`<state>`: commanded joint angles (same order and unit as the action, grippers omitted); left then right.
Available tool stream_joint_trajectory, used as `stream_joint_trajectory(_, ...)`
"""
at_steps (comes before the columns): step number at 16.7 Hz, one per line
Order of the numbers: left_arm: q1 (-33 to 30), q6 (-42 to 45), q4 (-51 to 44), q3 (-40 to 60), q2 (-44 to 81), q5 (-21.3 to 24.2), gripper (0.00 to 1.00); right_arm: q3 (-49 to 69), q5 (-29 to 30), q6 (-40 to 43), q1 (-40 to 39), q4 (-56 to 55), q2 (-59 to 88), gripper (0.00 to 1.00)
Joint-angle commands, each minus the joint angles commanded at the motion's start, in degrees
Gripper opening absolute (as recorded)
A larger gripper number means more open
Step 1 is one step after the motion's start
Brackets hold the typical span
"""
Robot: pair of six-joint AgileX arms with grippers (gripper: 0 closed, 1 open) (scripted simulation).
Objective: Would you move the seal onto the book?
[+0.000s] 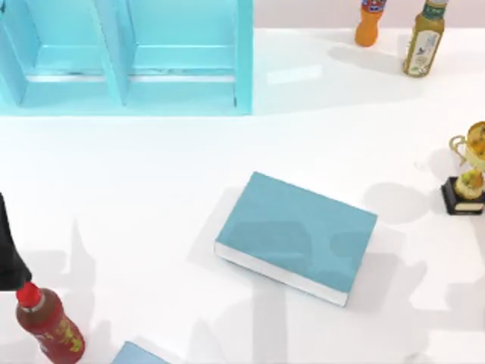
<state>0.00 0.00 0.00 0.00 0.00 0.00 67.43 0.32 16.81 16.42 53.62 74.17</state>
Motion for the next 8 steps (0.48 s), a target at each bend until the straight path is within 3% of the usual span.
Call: stream_joint_trajectory(8,0.00,0.00,0.00,0.00,0.00,0.00,1.00,28.77,-0.34,6.08,7.18,22.85,32.68,1.00)
